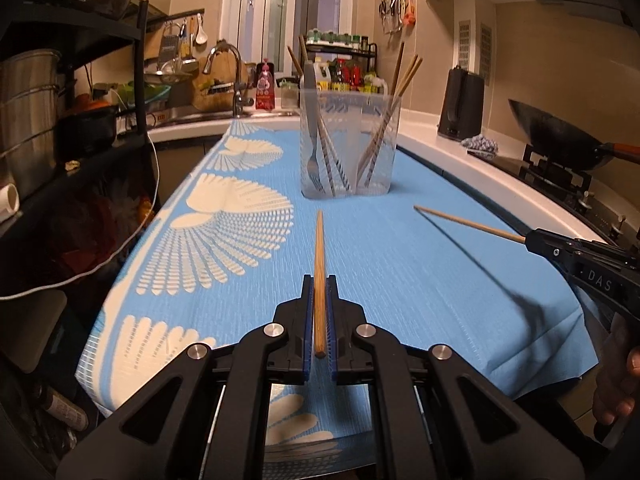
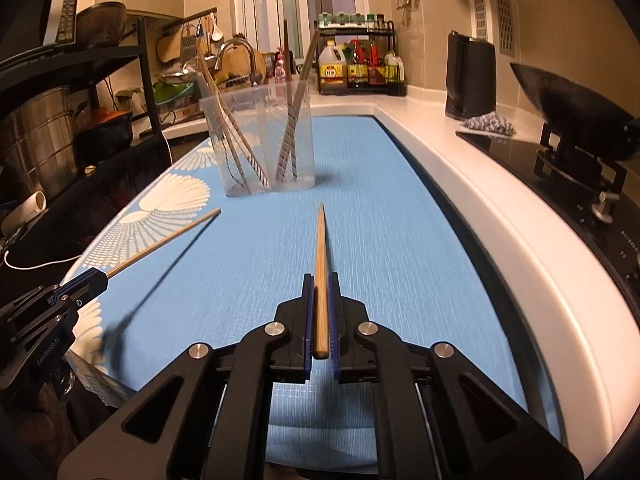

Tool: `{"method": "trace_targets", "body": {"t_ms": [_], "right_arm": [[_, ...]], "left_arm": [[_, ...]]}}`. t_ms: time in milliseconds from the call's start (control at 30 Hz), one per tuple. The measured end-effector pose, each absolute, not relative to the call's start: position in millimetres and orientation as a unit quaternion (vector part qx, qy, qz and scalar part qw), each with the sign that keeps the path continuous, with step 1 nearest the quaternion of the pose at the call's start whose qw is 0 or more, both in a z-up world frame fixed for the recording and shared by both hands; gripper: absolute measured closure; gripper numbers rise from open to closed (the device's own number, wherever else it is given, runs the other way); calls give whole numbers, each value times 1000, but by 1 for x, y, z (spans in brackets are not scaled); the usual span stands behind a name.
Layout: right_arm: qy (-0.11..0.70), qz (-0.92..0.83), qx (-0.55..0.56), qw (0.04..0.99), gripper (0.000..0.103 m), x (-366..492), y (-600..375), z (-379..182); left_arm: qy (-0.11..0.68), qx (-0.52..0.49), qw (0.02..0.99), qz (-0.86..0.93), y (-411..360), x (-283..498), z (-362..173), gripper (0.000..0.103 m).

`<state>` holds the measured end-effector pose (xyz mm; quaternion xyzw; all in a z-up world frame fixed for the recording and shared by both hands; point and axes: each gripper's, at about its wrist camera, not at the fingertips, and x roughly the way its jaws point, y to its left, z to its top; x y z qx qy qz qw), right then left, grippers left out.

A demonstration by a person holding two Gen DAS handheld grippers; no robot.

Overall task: Organize utensils
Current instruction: 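Lift both chopsticks and carry them above the clear container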

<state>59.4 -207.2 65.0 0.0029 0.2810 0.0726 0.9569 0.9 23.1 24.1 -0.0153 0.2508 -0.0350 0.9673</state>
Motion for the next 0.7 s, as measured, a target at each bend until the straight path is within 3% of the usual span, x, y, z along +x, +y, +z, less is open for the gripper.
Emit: {"method": "trace_targets", "body": {"t_ms": [700], "right_arm": [[215,108,18,970,96,81,-216,176]], "left_arm": [[168,-12,984,-53,45,27,121,97]]}}
